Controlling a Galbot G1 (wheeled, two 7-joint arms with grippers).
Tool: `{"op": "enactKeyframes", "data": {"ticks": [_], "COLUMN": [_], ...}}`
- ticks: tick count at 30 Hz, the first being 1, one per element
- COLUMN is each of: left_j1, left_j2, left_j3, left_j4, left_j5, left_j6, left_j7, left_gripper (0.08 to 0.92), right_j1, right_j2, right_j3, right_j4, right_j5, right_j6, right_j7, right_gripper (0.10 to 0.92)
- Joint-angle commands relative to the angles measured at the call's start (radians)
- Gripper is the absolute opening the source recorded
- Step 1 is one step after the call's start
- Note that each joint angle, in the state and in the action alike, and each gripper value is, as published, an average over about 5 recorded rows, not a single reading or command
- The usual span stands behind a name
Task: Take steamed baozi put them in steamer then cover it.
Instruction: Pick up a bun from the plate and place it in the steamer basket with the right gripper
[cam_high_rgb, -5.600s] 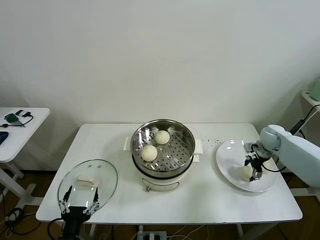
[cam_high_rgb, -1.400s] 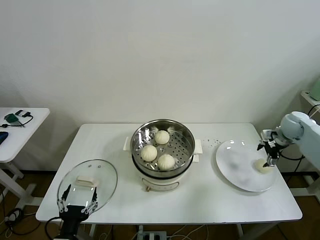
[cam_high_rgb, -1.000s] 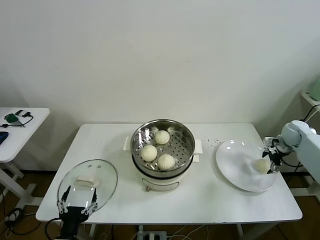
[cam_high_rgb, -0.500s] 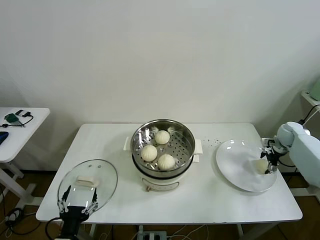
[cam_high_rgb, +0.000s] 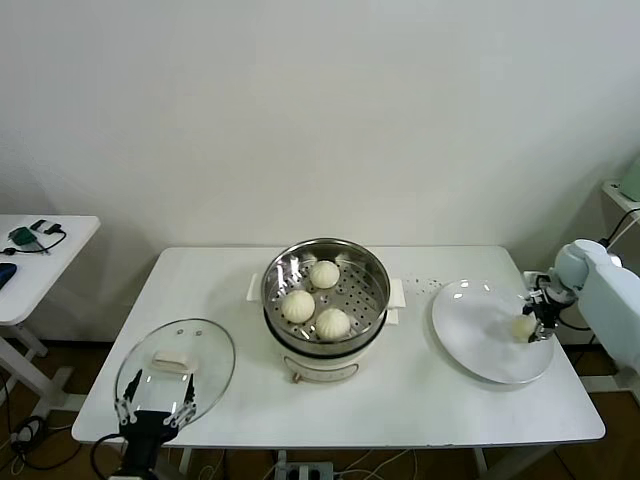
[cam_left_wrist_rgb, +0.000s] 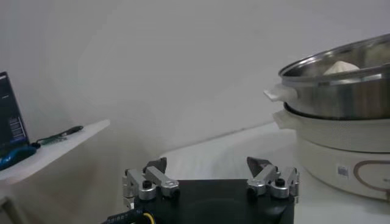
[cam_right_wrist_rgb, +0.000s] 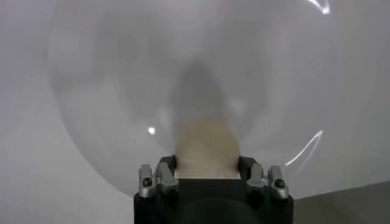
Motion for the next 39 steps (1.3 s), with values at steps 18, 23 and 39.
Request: {"op": "enactKeyframes", "data": {"ticks": [18, 23, 39], "left_j1": [0.017, 0.026, 0.005], "left_j2": [-0.005, 0.0, 0.001], "left_j3": [0.077, 0.073, 0.067], "left_j4": [-0.072, -0.075, -0.084], "left_j5": [0.02, 0.011, -0.001], "left_j6": [-0.007, -0.018, -0.01], "left_j7": [0.027, 0.032, 0.034], "left_gripper": [0.823, 0.823, 0.823], "right_j1": [0.896, 0.912, 0.799], "right_j2": [0.212, 0.294, 0.457], "right_j3": [-1.159, -1.207, -1.227], "right_j4": [0.434, 0.504, 0.507], "right_j5": [1.164, 1.253, 1.233], "right_j6": [-0.297, -0.34, -0.402], "right_j7": [0.149, 0.196, 0.288], "right_gripper": [0.653, 0.653, 0.662]}}
